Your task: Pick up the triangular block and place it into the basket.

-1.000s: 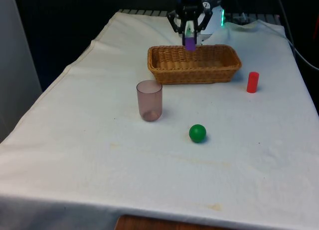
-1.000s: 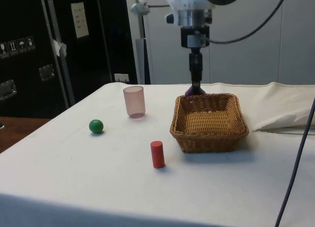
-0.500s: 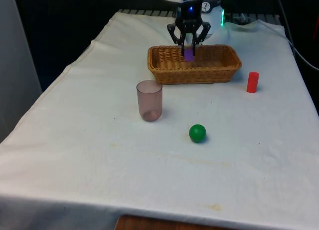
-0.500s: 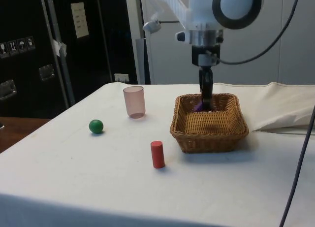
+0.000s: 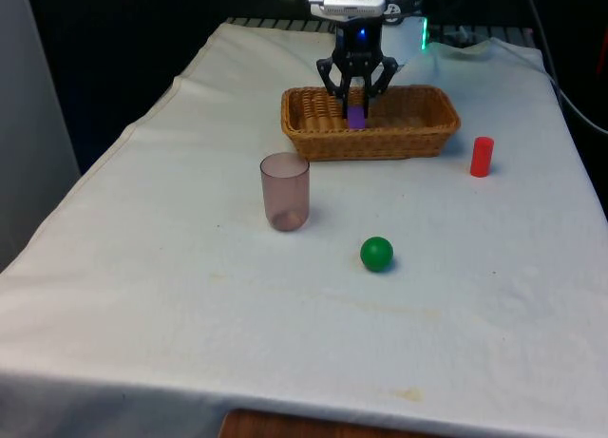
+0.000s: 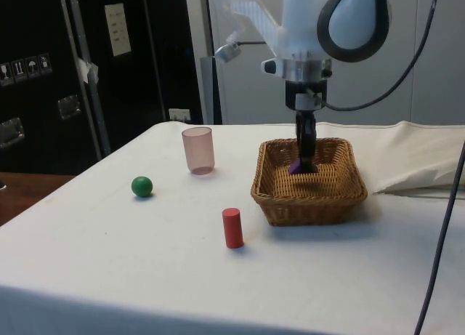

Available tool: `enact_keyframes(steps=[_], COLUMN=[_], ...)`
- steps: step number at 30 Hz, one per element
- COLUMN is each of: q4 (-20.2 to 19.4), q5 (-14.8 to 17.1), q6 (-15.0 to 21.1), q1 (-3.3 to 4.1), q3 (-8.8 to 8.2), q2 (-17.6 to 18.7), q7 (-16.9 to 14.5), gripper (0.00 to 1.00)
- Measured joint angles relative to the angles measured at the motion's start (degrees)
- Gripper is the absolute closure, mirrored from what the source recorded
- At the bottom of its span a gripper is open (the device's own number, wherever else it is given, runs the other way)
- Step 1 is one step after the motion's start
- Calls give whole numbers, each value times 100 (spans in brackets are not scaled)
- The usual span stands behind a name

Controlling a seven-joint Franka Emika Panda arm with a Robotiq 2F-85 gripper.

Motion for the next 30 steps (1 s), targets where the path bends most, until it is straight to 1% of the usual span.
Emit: enact_keyframes(steps=[11, 12, 19, 20, 21, 25, 30], q4=[0, 0, 0, 0, 0, 0, 0], q5=[0, 0, 0, 0, 0, 0, 0], q6=[0, 0, 0, 0, 0, 0, 0], q1=[0, 0, 0, 0, 0, 0, 0], q3=[0, 0, 0, 0, 0, 0, 0], q2=[0, 0, 0, 0, 0, 0, 0], q7=[0, 0, 0, 0, 0, 0, 0], gripper=[66, 59, 27, 27, 18, 1, 0])
